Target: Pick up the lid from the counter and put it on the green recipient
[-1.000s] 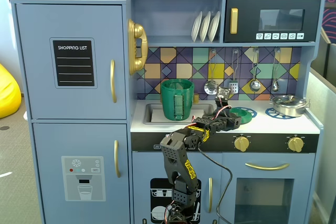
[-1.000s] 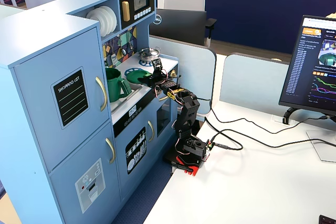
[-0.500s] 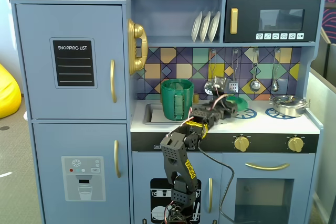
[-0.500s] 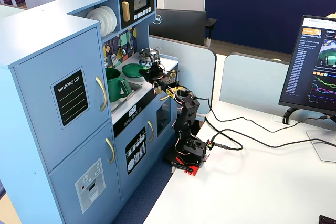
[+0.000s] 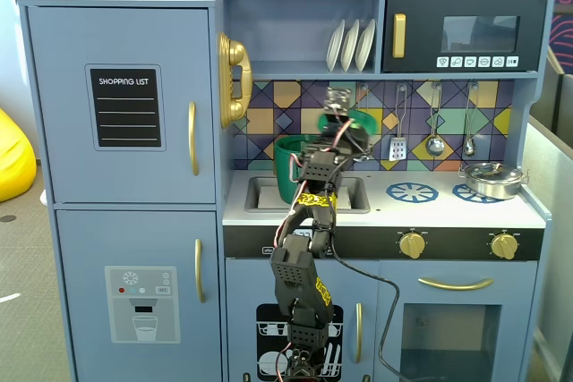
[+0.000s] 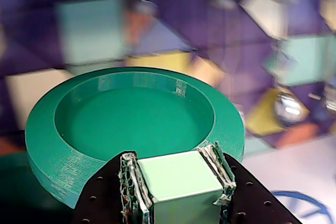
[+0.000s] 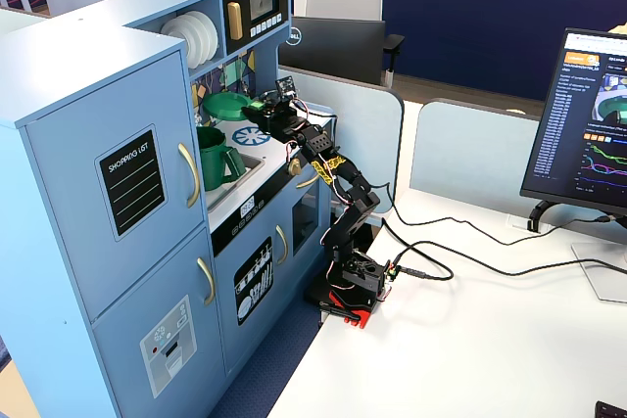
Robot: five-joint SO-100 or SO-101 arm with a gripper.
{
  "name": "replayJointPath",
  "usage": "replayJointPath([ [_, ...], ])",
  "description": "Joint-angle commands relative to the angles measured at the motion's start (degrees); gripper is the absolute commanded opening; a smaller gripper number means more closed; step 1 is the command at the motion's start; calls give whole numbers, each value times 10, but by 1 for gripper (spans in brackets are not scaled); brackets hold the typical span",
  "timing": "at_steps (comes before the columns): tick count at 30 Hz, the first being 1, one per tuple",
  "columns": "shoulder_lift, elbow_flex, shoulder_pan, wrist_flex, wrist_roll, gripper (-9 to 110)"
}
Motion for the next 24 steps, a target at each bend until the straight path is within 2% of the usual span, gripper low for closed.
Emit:
replayJointPath([
  [1, 41, -58, -49, 18, -10, 0],
  [12, 11, -67, -114, 45, -34, 0],
  [24, -37, -64, -129, 40, -37, 0],
])
